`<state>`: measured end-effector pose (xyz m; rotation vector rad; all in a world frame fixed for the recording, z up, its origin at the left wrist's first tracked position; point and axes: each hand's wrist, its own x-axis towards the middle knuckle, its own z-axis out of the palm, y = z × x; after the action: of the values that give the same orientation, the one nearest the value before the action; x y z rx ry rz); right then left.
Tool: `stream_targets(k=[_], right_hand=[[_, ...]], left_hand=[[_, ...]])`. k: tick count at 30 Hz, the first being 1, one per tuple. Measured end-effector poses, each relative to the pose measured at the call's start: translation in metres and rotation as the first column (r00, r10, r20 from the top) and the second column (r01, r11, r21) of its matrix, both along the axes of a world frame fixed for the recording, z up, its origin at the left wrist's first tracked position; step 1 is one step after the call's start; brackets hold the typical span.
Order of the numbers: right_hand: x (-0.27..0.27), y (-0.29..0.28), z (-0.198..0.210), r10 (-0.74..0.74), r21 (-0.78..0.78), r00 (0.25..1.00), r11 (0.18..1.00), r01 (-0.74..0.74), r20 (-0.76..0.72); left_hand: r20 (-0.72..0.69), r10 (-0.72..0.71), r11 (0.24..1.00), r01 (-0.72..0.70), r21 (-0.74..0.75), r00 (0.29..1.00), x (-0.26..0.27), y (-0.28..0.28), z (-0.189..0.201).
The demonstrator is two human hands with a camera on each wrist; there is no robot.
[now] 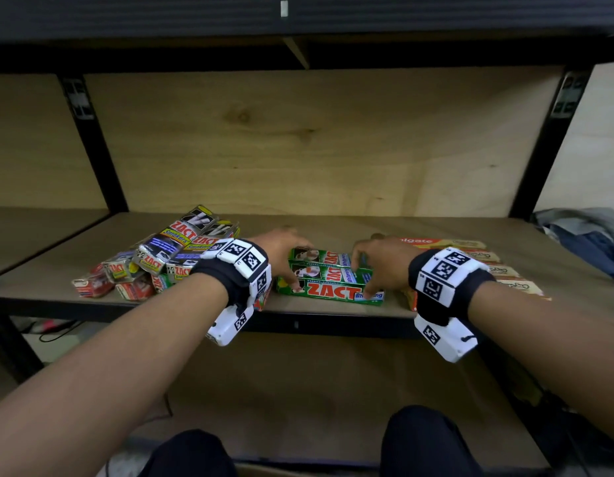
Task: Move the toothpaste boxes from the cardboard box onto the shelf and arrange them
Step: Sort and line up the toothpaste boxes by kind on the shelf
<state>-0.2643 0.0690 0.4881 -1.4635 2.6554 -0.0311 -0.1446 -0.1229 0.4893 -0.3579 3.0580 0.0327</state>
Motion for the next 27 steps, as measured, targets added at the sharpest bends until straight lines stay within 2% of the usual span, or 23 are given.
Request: stream_targets(k=[2, 4, 6, 8, 14, 18, 21, 24, 27], right_hand=[[-0.004, -0.005, 0.004, 0.014, 0.097, 1.000, 0.995, -0.013, -0.017], [-0.008, -0.011, 0.010, 0.017, 0.174, 0.999, 0.985, -0.024, 0.041], [-0.014, -0.017, 0.014, 0.009, 0.233, 0.996, 0.972, -0.031, 0.093], [-0.021, -0.025, 0.017, 0.010, 0.279, 0.997, 0.960, -0.033, 0.083], [-0.049, -0.043, 0.018, 0.019, 0.351, 0.994, 0.935, -0.056, 0.107], [-0.065, -0.052, 0.012, 0.012, 0.346, 0.995, 0.937, -0.046, 0.099], [-0.072, -0.059, 0.010, -0.003, 0.360, 0.996, 0.933, -0.029, 0.087], [-0.077, -0.067, 0.010, -0.014, 0.390, 0.996, 0.920, -0.022, 0.089], [-0.083, -0.074, 0.009, -0.036, 0.410, 0.997, 0.912, 0.006, 0.066]], left_hand=[[0.084, -0.020, 0.999, 0.018, 0.033, 0.996, -0.007, -0.001, 0.003], [0.137, -0.053, 0.997, 0.044, 0.064, 0.989, -0.015, -0.003, 0.005], [0.155, -0.090, 0.993, 0.077, 0.087, 0.984, -0.022, -0.004, 0.008], [0.158, -0.103, 0.988, 0.083, 0.133, 0.982, -0.028, -0.006, 0.009], [0.141, -0.098, 0.979, 0.069, 0.192, 0.985, -0.044, -0.012, 0.007], [0.166, -0.044, 0.990, 0.021, 0.137, 0.985, -0.057, -0.012, 0.007], [0.147, -0.027, 0.981, -0.003, 0.195, 0.989, -0.064, -0.018, 0.004], [0.127, 0.048, 0.982, -0.070, 0.177, 0.991, -0.069, -0.021, 0.001], [0.136, 0.021, 0.976, -0.050, 0.211, 0.990, -0.076, -0.024, -0.001]])
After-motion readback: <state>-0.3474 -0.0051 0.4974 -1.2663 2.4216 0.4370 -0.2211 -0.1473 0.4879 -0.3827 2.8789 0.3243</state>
